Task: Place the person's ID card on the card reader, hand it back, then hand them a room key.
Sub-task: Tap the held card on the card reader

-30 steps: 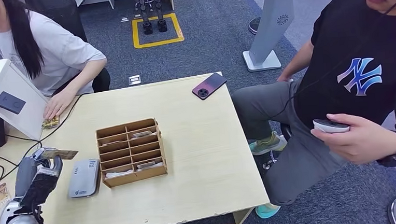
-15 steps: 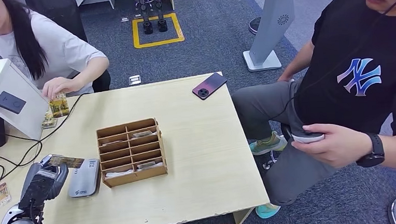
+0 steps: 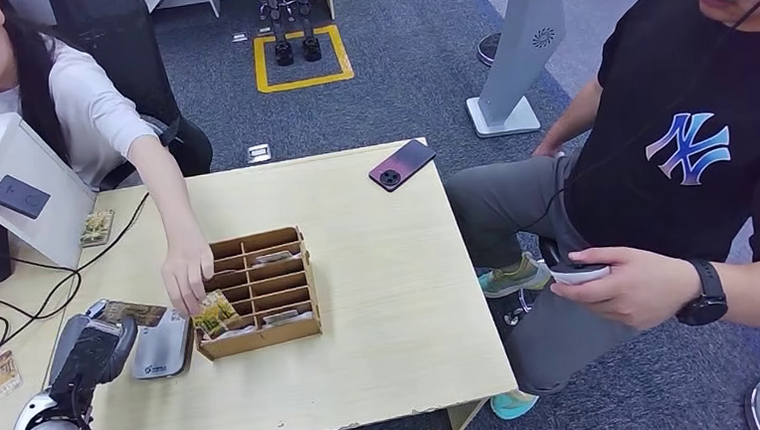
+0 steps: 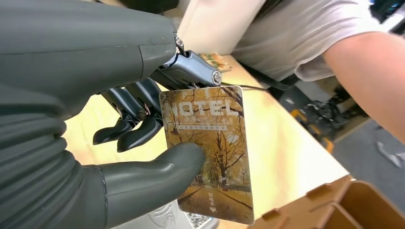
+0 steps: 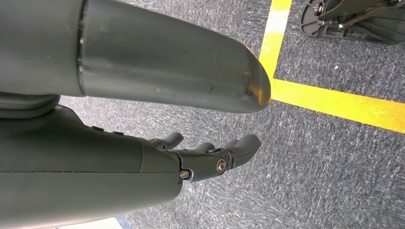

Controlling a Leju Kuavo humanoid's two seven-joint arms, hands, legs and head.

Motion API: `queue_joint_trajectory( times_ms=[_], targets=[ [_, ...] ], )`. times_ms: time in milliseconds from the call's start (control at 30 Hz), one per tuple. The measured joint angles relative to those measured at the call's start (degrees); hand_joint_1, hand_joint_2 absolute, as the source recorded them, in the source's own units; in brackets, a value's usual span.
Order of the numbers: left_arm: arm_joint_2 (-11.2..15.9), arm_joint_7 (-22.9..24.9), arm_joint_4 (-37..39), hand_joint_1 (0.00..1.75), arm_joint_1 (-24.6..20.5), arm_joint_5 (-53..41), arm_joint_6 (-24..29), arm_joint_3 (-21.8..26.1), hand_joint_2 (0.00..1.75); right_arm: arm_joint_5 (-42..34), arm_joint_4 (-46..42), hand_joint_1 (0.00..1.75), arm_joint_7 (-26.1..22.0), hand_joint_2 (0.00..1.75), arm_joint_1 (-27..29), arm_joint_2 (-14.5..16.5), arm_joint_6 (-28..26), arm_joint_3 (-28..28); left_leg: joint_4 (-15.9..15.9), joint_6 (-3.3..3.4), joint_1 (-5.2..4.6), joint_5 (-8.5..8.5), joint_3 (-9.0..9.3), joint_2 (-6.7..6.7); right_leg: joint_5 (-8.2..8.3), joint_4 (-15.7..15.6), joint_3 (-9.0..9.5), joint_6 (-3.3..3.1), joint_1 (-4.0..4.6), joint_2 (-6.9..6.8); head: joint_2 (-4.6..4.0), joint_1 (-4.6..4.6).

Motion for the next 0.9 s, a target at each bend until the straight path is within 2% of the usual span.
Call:
queue_joint_trajectory(
  times_ms=[233,467,900],
  targets=[
    [-2.32,2.63,6.07,1.75,-3.01,-5.01,6.05,-0.01,1.75,1.03,0.0,0.0,0.43,0.0,-0.15,0.17,-0.09,-0.28,0.01,0.0,-0.01,0.02,0.0,0.0,0.05,0.0,0.0,-0.02,0.0,0.0,0.0,0.0],
    [-3.88,3.12,11.87,1.75,-5.21,-9.81,10.22,-0.04,1.75,1.93,0.0,0.0,0.44,0.0,-0.23,0.4,-0.09,-0.44,0.0,-0.02,0.0,0.03,0.0,0.0,0.06,0.0,-0.01,-0.03,0.0,0.01,0.0,0.0],
    [-4.32,4.14,13.84,1.75,-6.22,-13.64,11.86,-0.04,1.75,2.85,0.0,0.0,0.46,0.0,-0.23,0.45,-0.11,-1.08,0.0,-0.02,0.0,0.08,0.01,0.0,0.06,0.0,0.02,-0.03,0.0,0.0,0.0,0.0]
  ],
)
